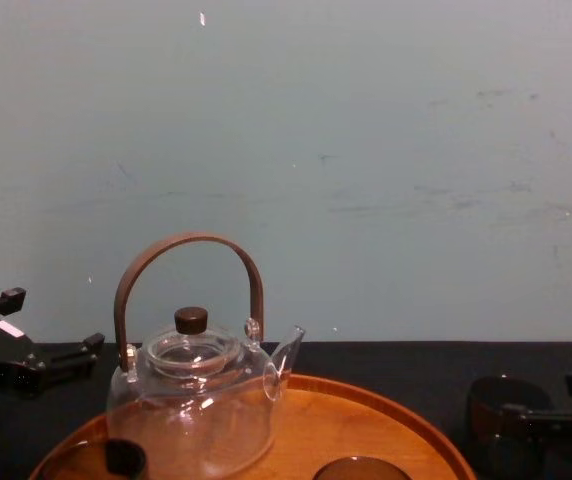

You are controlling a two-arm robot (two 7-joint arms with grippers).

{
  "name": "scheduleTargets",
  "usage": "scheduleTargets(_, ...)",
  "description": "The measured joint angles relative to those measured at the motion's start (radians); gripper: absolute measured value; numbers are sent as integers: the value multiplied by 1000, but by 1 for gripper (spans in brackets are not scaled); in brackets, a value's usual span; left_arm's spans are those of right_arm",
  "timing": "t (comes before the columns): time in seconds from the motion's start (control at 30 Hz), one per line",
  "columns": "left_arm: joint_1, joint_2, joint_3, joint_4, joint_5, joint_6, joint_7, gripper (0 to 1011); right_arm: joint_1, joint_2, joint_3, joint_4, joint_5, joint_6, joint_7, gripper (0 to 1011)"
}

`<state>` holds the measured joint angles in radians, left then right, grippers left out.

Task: Pick up the glass from the table and place it on the tray.

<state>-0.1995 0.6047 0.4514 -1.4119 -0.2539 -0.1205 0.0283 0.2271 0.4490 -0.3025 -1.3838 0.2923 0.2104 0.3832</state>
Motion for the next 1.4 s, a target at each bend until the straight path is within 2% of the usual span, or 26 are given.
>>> scheduleTargets(0.27, 0, 0, 0, 0, 0, 0, 0, 1001, 44, -20, -17, 49, -11, 0, 10, 1002)
scheduleTargets(0.9, 0, 0, 0, 0, 0, 0, 0, 1001, 105, -52, -44, 142, -15, -22, 42, 1002)
scheduleTargets(1.4, 0, 0, 0, 0, 0, 0, 0, 1001, 117, -57, -58, 160, -31, -29, 41, 1002)
